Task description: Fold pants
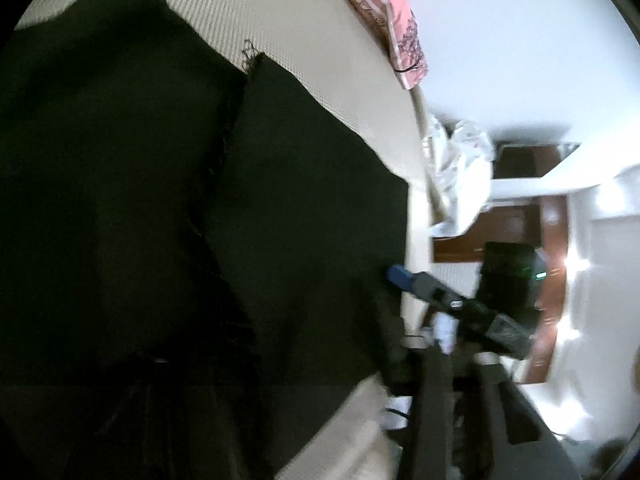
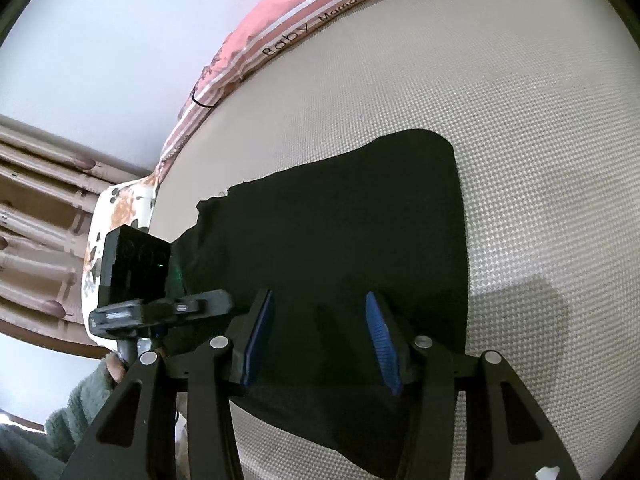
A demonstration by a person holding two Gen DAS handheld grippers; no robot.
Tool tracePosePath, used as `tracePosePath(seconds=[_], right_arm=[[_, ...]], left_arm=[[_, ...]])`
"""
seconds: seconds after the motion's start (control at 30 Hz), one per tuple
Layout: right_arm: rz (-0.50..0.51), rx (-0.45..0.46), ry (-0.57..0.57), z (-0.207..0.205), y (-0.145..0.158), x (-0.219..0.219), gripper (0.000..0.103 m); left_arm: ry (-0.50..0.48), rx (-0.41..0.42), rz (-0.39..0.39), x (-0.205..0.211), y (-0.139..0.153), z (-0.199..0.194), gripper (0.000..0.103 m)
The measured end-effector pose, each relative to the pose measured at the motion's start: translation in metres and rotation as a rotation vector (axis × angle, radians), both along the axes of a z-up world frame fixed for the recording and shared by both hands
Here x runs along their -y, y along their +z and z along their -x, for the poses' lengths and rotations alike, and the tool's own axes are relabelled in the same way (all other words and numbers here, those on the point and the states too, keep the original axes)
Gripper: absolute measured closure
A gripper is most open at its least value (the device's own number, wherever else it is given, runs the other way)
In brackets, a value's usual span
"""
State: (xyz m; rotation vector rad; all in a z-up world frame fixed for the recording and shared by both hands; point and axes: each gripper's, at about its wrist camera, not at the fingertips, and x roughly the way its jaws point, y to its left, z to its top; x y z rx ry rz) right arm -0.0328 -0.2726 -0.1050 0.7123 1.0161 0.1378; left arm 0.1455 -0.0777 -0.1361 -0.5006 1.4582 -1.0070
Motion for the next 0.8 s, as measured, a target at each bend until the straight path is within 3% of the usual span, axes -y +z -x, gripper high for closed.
tracePosePath(seconds=[0.03, 0.1, 0.17, 0.3, 0.4, 0.47, 0.63, 0.8], right_arm=[[0.004, 0.000, -0.003, 0.000, 0.001, 0.000, 0.057], [0.006, 0.001, -0.006, 0.001, 0.002, 0.001, 0.057], [0.011, 0.001, -0.009, 0.001, 0.003, 0.001, 0.057], [0.021, 0.009, -0.005, 0.003, 0.007, -0.002, 0.057], [0.021, 0.018, 0.005, 0.005, 0.009, -0.006, 0.057], [0.024, 0.024, 0.015, 0.004, 0.010, -0.010, 0.056], [0.051, -0.005, 0.039, -0.001, -0.003, -0.022, 0.056], [0.136, -0.030, 0.077, -0.006, -0.009, -0.032, 0.058]], left_arm=[[0.002, 0.023, -0.027, -0.002, -0.001, 0.002, 0.096], [0.035, 0.020, -0.032, -0.011, -0.005, 0.004, 0.099], [0.067, 0.029, -0.033, -0.015, -0.006, 0.007, 0.100], [0.102, 0.136, -0.036, -0.025, 0.019, 0.022, 0.100], [0.139, 0.160, -0.027, -0.039, 0.033, 0.025, 0.100], [0.160, 0.190, -0.062, -0.050, 0.037, 0.024, 0.100], [0.167, 0.144, -0.168, -0.063, 0.015, 0.025, 0.100], [0.163, 0.145, -0.194, -0.059, 0.009, 0.031, 0.100]])
